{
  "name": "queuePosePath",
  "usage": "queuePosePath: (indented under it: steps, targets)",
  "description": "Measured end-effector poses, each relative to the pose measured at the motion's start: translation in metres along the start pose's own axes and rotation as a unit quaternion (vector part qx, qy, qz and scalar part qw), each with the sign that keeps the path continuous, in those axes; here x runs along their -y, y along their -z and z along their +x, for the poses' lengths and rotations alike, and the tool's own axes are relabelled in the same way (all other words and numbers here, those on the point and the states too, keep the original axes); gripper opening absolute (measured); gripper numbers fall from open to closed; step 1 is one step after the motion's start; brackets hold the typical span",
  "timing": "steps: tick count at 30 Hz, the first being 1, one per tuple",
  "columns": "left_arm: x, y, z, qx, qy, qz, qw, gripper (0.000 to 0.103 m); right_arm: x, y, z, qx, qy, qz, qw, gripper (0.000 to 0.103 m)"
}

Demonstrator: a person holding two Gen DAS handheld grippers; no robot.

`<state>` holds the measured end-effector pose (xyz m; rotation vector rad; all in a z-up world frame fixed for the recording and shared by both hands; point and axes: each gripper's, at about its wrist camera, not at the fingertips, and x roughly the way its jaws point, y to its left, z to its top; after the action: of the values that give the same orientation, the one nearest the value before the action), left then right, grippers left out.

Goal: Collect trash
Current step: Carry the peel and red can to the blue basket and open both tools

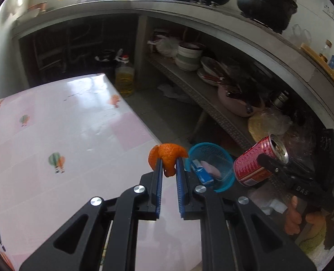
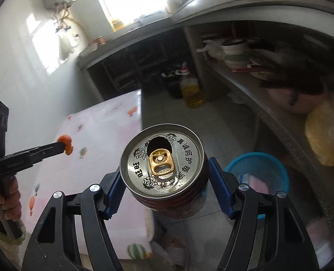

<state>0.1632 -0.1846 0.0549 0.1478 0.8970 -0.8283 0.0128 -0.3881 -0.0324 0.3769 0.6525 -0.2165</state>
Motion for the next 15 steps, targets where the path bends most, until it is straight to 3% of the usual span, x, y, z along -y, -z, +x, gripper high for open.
queuePosePath:
  steps: [5, 7, 10, 15]
  targets:
    - [0.05, -0.031, 0.065, -0.067, 0.06, 0.027, 0.9956, 0.011, 0.073, 0.021, 0.005, -0.026, 0.079, 0.084, 0.993, 0.065]
    - [0.067, -0.037, 0.098, -0.105, 0.078, 0.033, 0.9908, 0.011, 0.097, 0.032, 0.016, -0.047, 0.088, 0.117, 0.988, 0.065]
    - [0.095, -0.043, 0.148, -0.148, 0.074, 0.054, 0.9847, 0.011, 0.128, 0.046, 0.037, -0.074, 0.1, 0.148, 0.981, 0.065]
    - [0.127, -0.06, 0.211, -0.16, 0.046, 0.081, 0.9827, 0.018, 0.156, 0.038, 0.078, -0.093, 0.108, 0.159, 0.977, 0.065]
